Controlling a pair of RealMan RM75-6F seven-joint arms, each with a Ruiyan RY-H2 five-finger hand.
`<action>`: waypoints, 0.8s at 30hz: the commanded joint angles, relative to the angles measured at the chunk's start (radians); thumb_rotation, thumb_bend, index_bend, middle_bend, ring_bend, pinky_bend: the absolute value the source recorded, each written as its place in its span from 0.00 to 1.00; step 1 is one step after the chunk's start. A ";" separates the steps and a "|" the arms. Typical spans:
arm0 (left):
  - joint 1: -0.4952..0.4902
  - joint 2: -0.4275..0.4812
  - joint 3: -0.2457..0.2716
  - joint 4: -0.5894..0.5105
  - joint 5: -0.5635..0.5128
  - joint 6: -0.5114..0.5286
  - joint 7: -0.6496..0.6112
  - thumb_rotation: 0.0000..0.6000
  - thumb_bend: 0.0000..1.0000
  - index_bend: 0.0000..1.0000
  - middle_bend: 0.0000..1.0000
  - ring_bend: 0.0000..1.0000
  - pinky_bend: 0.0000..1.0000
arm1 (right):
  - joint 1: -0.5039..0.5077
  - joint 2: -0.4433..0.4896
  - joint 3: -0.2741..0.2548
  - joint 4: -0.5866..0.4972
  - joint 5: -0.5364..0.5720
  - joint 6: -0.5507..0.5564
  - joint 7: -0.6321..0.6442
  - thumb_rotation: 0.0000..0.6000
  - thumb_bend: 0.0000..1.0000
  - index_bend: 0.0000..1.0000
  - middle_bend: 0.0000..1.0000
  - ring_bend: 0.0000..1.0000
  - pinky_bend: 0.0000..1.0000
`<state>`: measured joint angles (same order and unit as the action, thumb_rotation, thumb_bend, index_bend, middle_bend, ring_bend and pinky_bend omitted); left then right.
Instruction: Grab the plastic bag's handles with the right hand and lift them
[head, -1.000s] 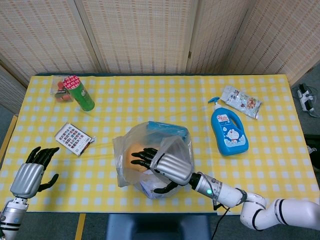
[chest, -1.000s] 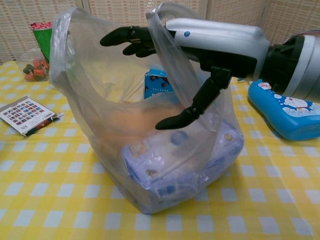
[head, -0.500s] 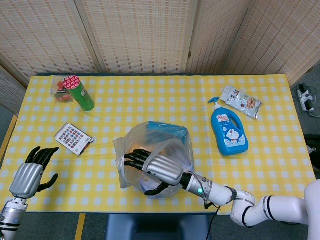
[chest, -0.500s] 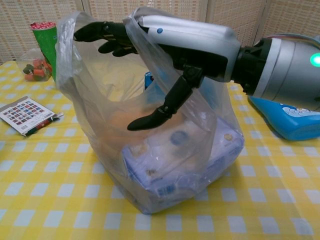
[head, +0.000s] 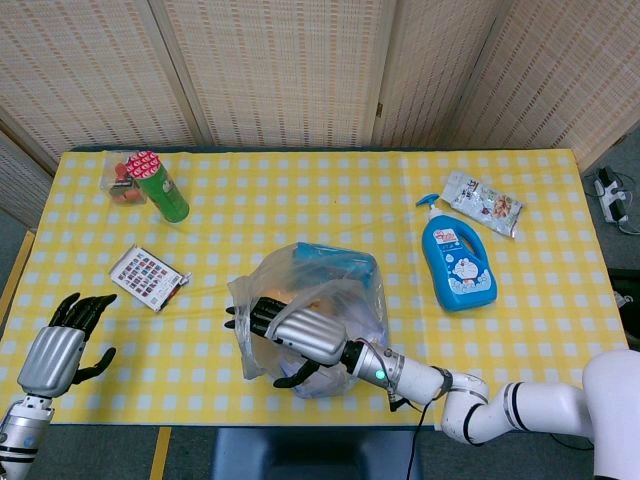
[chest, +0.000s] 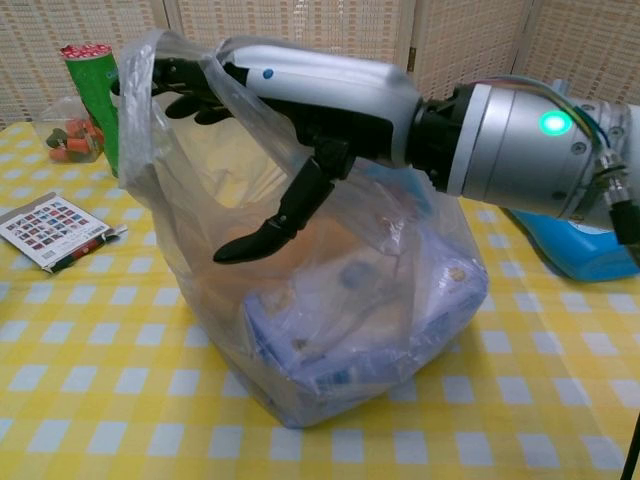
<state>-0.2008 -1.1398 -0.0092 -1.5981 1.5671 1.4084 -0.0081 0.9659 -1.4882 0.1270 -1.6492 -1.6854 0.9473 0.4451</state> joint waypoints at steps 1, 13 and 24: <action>0.001 0.001 0.000 0.000 0.002 0.003 -0.003 1.00 0.38 0.14 0.20 0.17 0.11 | 0.014 -0.013 0.006 0.006 0.008 -0.013 -0.008 1.00 0.21 0.00 0.00 0.00 0.00; 0.005 0.008 0.001 -0.002 0.009 0.013 -0.016 1.00 0.38 0.14 0.20 0.17 0.11 | 0.047 -0.062 0.011 0.029 0.021 -0.018 -0.023 1.00 0.21 0.00 0.00 0.00 0.00; 0.006 0.010 -0.001 -0.002 0.009 0.015 -0.019 1.00 0.38 0.14 0.20 0.18 0.11 | 0.054 -0.129 0.019 0.089 -0.015 0.069 0.009 1.00 0.21 0.00 0.00 0.00 0.00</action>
<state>-0.1947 -1.1297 -0.0096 -1.5997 1.5758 1.4232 -0.0275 1.0214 -1.6037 0.1453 -1.5751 -1.6891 0.9967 0.4441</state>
